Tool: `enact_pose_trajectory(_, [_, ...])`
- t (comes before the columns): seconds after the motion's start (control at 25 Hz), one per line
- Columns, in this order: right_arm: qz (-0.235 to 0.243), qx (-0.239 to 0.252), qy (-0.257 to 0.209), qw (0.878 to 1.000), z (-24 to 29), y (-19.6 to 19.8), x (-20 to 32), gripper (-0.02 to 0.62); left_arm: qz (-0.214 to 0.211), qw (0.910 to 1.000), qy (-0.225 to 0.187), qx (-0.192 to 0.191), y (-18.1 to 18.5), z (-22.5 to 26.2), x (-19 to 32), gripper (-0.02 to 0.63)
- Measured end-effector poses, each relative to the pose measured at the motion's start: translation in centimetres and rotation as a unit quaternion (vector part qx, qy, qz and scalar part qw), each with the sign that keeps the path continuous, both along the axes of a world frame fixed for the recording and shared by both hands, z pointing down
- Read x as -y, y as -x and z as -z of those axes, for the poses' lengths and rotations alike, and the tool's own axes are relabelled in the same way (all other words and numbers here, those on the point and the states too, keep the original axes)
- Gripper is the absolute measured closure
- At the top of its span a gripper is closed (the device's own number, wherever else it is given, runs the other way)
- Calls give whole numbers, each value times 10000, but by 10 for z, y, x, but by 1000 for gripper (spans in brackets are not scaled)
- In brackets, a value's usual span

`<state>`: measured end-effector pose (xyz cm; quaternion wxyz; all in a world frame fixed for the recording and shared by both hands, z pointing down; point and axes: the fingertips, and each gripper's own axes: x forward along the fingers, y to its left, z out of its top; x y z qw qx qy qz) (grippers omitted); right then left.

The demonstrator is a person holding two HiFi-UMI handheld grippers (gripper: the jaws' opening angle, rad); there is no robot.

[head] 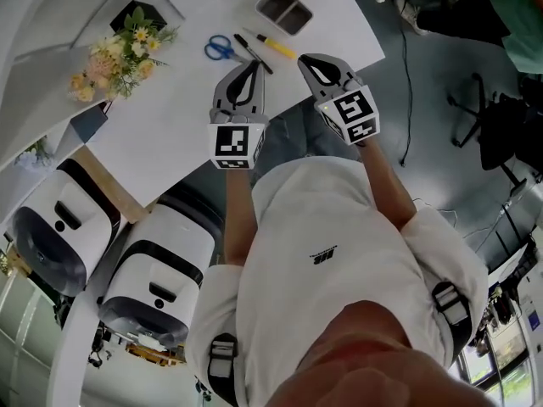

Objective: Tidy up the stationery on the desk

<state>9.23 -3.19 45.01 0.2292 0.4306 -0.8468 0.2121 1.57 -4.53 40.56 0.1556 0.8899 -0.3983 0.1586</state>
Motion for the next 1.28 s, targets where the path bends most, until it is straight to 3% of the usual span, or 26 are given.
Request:
enact_pose_trajectory(0.4, [253,-241,416,9985,-66,2,7,590,0,9996,252,106,-5,-46,10,606])
enact_pose_trajectory(0.64, [495,-453,690,9954,-105,10,6,537,-27,9993,374,80,-8,-64,12,606])
enact_pose_trajectory(1.28, [654,-748,912,9909,-162,9,7,479,-160,9983,550,120,-18,-94,15,606])
